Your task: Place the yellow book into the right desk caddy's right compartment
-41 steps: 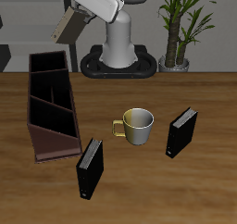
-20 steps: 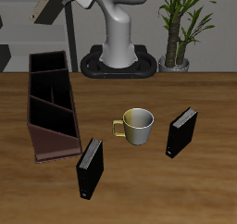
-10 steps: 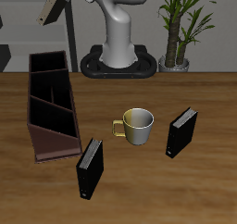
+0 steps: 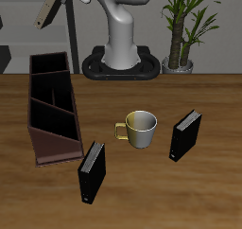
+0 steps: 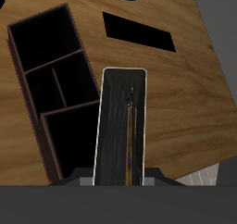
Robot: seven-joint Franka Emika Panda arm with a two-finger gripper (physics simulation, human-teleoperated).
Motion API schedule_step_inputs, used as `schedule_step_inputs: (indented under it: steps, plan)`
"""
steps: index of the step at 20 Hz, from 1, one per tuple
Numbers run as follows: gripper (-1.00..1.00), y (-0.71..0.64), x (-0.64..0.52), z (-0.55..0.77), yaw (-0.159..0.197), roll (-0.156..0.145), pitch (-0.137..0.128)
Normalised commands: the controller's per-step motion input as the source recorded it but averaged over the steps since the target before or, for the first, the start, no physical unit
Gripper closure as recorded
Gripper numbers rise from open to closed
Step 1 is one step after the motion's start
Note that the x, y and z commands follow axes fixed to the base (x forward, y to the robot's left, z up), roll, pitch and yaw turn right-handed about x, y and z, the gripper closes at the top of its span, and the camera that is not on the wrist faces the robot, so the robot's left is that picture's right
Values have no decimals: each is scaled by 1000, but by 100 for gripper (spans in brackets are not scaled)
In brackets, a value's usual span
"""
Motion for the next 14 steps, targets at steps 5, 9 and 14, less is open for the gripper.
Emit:
schedule_step_inputs:
  steps: [5, 9, 14]
  plan:
    - [100, 80, 9, -38, -1, 17, 0]
    - [100, 108, 149, -156, -7, 28, 23]
    - [100, 42, 153, -280, -3, 18, 56]
